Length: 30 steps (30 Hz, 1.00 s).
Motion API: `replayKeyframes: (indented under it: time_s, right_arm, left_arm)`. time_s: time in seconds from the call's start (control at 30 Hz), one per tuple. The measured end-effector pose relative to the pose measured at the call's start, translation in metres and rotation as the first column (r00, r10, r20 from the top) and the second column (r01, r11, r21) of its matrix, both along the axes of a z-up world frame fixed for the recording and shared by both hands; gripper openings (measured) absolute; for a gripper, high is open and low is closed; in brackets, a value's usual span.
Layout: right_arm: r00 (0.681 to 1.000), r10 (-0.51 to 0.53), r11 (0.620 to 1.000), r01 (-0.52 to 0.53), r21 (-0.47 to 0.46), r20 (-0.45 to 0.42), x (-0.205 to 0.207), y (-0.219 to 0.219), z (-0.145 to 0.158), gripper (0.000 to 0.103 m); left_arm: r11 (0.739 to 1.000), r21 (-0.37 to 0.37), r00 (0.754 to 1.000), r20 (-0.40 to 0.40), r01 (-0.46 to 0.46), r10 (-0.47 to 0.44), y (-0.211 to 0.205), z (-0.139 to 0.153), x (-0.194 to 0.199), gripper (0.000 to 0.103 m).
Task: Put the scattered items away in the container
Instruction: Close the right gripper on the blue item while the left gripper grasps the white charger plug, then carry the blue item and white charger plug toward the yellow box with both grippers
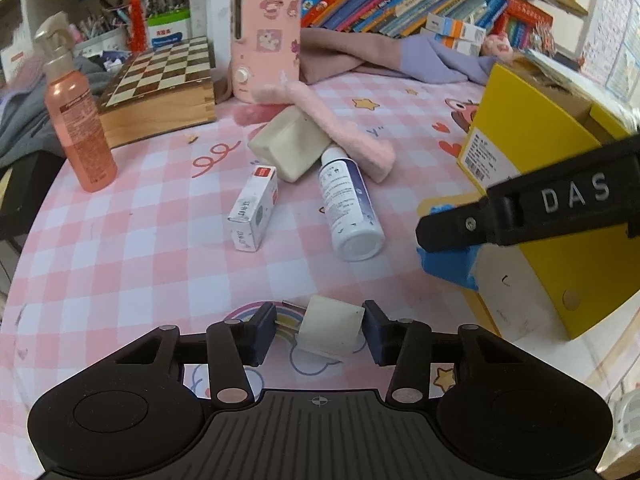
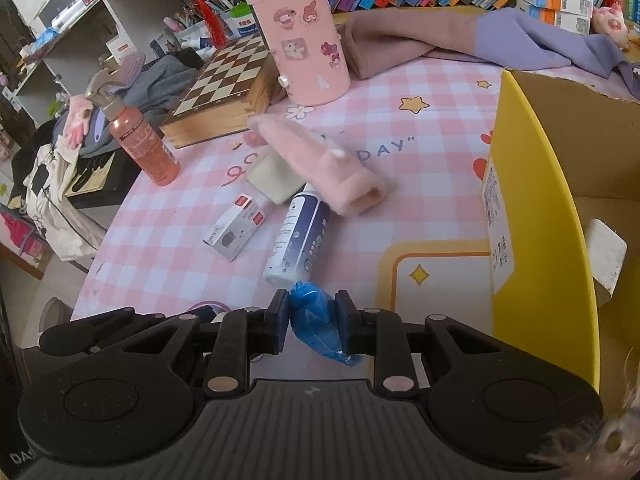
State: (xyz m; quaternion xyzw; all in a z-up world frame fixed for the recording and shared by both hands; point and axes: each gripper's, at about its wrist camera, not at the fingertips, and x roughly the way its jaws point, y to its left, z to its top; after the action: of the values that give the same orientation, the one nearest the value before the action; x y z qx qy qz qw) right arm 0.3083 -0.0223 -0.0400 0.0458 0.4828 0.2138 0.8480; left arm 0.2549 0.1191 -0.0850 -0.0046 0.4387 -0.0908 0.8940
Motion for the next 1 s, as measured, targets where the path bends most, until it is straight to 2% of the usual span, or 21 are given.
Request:
replayKeyframes:
  time_s: [0.23,0.6,1.0]
  right_arm:
    - [0.999,0.012,1.0,-0.013,0.022,0.045,-0.009,0.002,0.012,0.022]
    - [0.981,0.056,0.997,-0.065,0.04,0.186,-0.042,0.001,0.052,0.022]
    - [0.975,0.049,0.997,-0.062,0.055,0.217,-0.09,-0.003,0.067,0.022]
  left_arm:
    - [0.999,-0.019,0.997,0.064,-0.039,0.04,0.012,0.027,-0.01,0.045]
    - [0.994,-0.078,0.98,0.18,-0.071,0.084,0.028,0.079,-0.045,0.045]
    - [0.991,-0.113,0.971,0.219,-0.069,0.093,0.039,0.104,-0.094,0.045]
